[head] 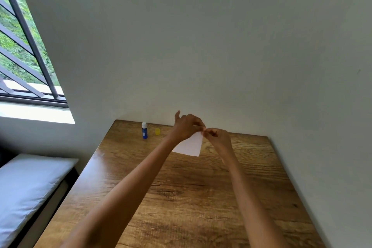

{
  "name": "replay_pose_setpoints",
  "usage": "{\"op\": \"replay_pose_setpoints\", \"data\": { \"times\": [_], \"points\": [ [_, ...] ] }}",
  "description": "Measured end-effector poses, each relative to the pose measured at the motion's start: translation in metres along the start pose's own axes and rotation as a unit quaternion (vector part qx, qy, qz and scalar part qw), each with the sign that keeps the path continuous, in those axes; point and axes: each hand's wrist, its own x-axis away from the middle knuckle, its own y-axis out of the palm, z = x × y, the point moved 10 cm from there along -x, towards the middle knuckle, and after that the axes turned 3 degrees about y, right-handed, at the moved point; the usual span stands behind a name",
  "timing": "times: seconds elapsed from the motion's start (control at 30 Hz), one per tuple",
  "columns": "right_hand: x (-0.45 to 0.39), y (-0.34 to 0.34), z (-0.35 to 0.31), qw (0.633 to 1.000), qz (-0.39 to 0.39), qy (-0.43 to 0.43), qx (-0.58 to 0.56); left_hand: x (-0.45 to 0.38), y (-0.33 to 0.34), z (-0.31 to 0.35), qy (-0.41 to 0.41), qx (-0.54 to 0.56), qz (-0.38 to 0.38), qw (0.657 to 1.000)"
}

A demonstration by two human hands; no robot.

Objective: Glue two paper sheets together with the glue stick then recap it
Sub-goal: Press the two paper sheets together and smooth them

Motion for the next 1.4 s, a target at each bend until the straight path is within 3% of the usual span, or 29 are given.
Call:
{"op": "replay_pose_setpoints", "data": {
  "times": [0.13,0.27,0.53,0.8,0.9,0.97,1.07,1.13,1.23,1.4],
  "points": [
    [0.003,-0.003,0.01,1.0,0.012,0.01,-0.024,-0.002,-0.012,-0.009,-0.046,0.152,0.068,0.985],
    [0.012,-0.001,0.031,0.999,0.013,0.038,-0.031,0.003,-0.015,-0.031,-0.11,0.206,0.125,0.964],
    [0.019,0.002,0.054,0.986,0.027,0.098,-0.132,0.04,-0.002,-0.088,-0.281,0.384,0.285,0.832],
    [0.014,0.008,0.041,0.98,0.028,0.088,-0.175,0.053,-0.003,-0.09,-0.286,0.375,0.326,0.819],
    [0.011,0.009,0.033,0.988,0.021,0.073,-0.135,0.052,-0.007,-0.086,-0.279,0.342,0.319,0.839],
    [0.008,0.01,0.027,0.994,0.022,0.057,-0.095,0.046,-0.013,-0.075,-0.245,0.281,0.297,0.879],
    [0.005,0.009,0.023,0.998,0.025,0.046,-0.045,0.028,-0.025,-0.042,-0.129,0.089,0.235,0.959],
    [0.005,0.011,0.018,0.999,0.018,0.031,-0.024,0.017,-0.021,-0.017,-0.051,-0.005,0.156,0.987],
    [0.006,0.012,0.008,1.0,0.017,0.009,-0.012,0.009,-0.009,-0.003,-0.01,0.001,0.058,0.998],
    [0.009,0.01,0.003,1.0,0.018,-0.016,0.002,0.006,-0.01,0.002,-0.013,0.051,0.038,0.998]
  ]
}}
